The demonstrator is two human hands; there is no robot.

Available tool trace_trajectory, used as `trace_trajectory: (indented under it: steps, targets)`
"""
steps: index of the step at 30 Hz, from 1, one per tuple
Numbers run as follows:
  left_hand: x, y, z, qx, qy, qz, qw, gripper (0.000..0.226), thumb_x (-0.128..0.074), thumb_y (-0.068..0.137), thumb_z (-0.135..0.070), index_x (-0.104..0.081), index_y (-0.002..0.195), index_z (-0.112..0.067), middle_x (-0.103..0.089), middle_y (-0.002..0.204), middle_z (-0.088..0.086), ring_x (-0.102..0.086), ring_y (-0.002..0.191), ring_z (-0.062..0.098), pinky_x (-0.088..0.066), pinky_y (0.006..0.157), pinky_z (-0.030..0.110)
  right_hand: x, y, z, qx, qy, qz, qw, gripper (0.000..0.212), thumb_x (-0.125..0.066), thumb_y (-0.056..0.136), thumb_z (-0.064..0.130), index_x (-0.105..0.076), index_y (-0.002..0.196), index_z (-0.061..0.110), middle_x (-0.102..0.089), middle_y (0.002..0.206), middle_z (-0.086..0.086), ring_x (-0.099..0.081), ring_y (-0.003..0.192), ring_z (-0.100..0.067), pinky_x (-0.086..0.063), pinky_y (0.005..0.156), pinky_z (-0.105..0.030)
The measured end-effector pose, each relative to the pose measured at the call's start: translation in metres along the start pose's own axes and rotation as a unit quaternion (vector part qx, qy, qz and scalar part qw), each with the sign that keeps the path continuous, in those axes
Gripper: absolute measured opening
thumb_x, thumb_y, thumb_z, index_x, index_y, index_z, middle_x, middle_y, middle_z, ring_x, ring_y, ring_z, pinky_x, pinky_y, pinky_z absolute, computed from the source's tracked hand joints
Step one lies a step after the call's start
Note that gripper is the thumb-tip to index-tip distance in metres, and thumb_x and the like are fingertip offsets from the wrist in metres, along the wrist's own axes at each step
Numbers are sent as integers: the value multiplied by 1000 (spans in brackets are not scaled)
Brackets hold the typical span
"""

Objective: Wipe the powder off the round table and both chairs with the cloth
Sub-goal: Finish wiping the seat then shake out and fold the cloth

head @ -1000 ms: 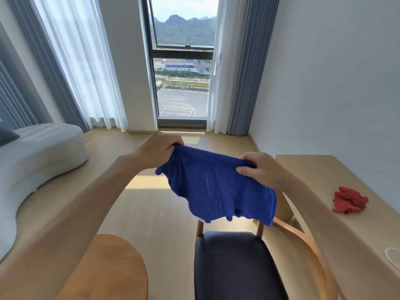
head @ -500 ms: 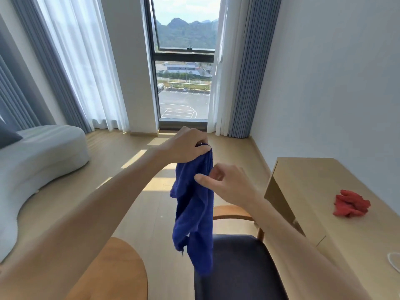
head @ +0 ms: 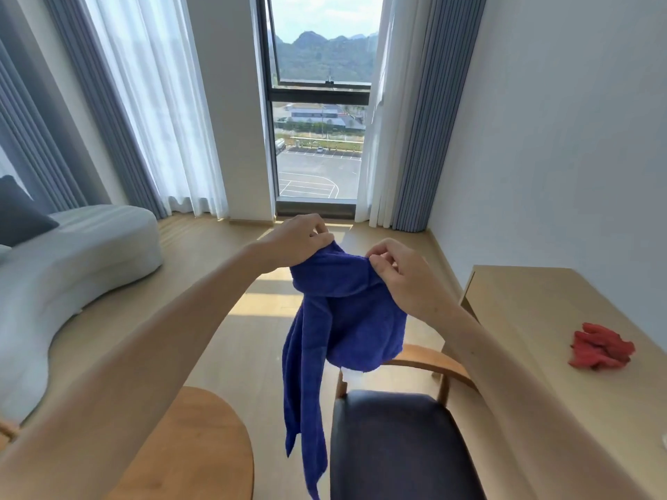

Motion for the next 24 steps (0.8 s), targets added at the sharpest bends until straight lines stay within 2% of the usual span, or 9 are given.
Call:
trace_trajectory:
  steps: [3,5,8,10,13,15,19,23,24]
  targets:
    - [9,-8,1,23,-38,12,999,13,-48,97,-31,-54,97,-20,-61,91,-3,-53,79,15,-40,64,27,10,1,-1,-9,24,-1,1000,19,-41,103,24,-60,102,21,-59,86,12,-53,79,-2,-40,65,-9]
    - [12,-13,1,19,-46,43,998,18,-48,97,-36,-54,91,-21,-63,88,-2,-55,78,17,-41,63,27,17,1,-2,-2,40,42,998,10,-53,98,31,-60,103,26,-62,91,12,-58,82,-3,-43,68,-10]
    - [13,-21,-1,7,-18,94,995,28,-61,87,-49,-51,92,-23,-65,87,-2,-62,75,17,-47,59,25,30,3,-6,23,-20,111,993,31,-72,84,21,-57,109,30,-59,97,18,-57,86,3,-44,68,-8]
    - [12,-26,-1,-2,59,118,991,41,-74,76,-48,-45,97,-26,-62,90,-6,-63,78,16,-49,58,26,38,6,-10,46,-113,85,989,34,-65,84,5,-59,109,26,-57,96,13,-53,85,-1,-39,69,-8]
    - [9,-25,1,-32,162,95,982,45,-73,75,-23,-38,102,-23,-55,84,-7,-54,76,18,-45,57,27,46,8,-15,47,-138,19,989,25,-57,86,2,-66,101,20,-61,87,10,-53,79,-2,-39,69,-17]
    - [10,-24,2,-45,161,83,982,37,-62,79,-11,-35,103,-21,-53,81,-6,-50,72,17,-40,56,24,50,7,-17,41,-139,-11,989,19,-56,90,7,-68,97,21,-63,82,10,-55,76,-1,-38,67,-15]
    - [16,-23,3,-62,138,57,987,22,-51,87,-7,-37,100,-18,-50,81,-7,-46,69,8,-35,56,19,58,4,-21,31,-141,-63,988,14,-51,97,18,-65,97,19,-64,82,7,-56,77,-13,-36,65,-13]
    - [26,-18,9,-83,114,18,990,10,-51,93,-13,-47,91,-21,-55,85,-9,-53,77,14,-40,60,23,60,6,-25,1,-150,-75,986,22,-48,99,27,-59,90,11,-63,77,-2,-54,73,-21,-42,65,-31]
    - [28,-18,11,-89,111,15,990,11,-52,94,-14,-51,89,-23,-57,87,-10,-56,80,14,-42,62,22,60,7,-26,-5,-153,-72,986,24,-48,99,29,-57,86,11,-61,73,-1,-53,70,-20,-42,63,-30]
Point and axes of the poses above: each hand's wrist, its own y-axis towards the middle knuckle, its own x-axis out of the back of the hand, z = x × y, the point moved 2 cm from there along y, towards the middle knuckle
